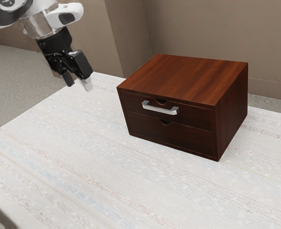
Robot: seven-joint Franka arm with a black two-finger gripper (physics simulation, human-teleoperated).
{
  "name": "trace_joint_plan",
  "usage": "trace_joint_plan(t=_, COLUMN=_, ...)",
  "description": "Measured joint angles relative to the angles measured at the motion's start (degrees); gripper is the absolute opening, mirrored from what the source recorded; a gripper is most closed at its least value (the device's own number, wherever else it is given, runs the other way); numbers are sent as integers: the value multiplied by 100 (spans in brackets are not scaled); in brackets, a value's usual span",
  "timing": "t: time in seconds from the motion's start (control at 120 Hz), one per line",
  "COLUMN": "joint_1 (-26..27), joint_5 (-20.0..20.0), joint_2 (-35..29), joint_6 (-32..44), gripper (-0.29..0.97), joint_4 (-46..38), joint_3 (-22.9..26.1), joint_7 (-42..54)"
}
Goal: Pull the drawer handle with one arm to open the drawer
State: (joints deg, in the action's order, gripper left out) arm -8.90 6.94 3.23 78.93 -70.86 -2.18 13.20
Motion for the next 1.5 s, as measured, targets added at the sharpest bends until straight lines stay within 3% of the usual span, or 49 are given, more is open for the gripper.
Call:
trace_joint_plan(t=0.117, joint_1=30, joint_5=-171, joint_2=224, joint_6=-4, gripper=66, joint_4=-59, joint_3=41, joint_7=-75)
trace_joint_plan(t=0.3, joint_1=384, joint_5=-244, joint_2=-79, joint_6=-73, gripper=65, joint_4=-128, joint_3=228, joint_7=-474)
trace_joint_plan(t=0.467, joint_1=281, joint_5=-212, joint_2=-185, joint_6=-424, gripper=65, joint_4=-134, joint_3=570, joint_7=-2798)
trace_joint_plan(t=0.575, joint_1=587, joint_5=-243, joint_2=-175, joint_6=-463, gripper=65, joint_4=-103, joint_3=352, joint_7=-4248)
trace_joint_plan(t=0.725, joint_1=591, joint_5=-464, joint_2=-179, joint_6=44, gripper=65, joint_4=-354, joint_3=241, joint_7=-5854)
trace_joint_plan(t=1.075, joint_1=-126, joint_5=-717, joint_2=-319, joint_6=1253, gripper=63, joint_4=-1157, joint_3=240, joint_7=-8501)
trace_joint_plan(t=1.5, joint_1=-1435, joint_5=-788, joint_2=-242, joint_6=1861, gripper=63, joint_4=-1325, joint_3=765, joint_7=-10268)
